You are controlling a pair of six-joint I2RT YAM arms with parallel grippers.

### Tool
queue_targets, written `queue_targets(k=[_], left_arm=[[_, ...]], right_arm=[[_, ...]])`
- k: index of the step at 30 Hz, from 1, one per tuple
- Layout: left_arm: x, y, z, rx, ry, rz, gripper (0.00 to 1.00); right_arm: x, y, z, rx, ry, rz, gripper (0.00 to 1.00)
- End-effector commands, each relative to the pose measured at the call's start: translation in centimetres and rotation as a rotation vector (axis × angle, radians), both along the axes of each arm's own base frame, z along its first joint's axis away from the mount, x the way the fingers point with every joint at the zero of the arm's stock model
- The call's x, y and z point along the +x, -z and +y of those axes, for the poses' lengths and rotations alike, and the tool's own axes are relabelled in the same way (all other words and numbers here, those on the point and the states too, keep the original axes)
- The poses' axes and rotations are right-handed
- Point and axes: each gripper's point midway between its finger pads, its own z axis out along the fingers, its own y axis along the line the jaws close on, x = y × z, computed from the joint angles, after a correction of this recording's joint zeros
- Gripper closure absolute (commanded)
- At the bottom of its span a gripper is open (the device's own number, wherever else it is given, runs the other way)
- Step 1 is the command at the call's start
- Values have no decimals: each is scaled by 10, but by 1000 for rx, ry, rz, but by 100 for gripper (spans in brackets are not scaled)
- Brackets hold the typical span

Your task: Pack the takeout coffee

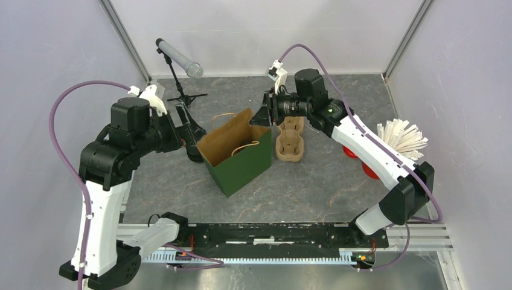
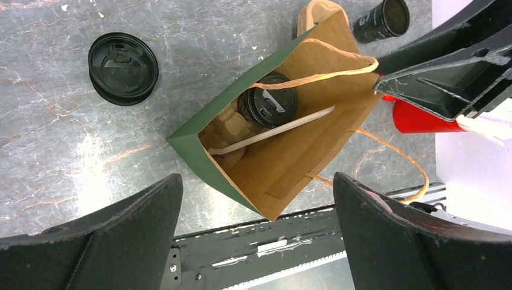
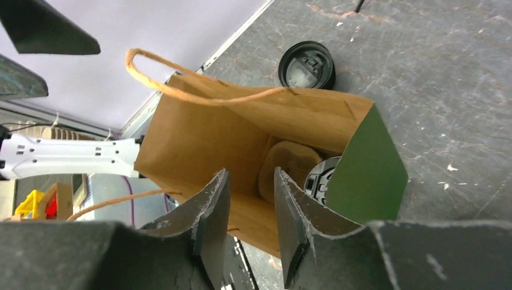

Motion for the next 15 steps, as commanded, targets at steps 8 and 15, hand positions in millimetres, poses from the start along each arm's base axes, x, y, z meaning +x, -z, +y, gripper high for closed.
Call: queue_targets(k=[8,15], left_arm=[[14,-30,8,33,-29,-107,0],[16,-66,19,56,-53,-287,0]], right_arm=[[31,-85,-24,-24,190,-236,2],[38,-102,-80,-134,410,-449,2]])
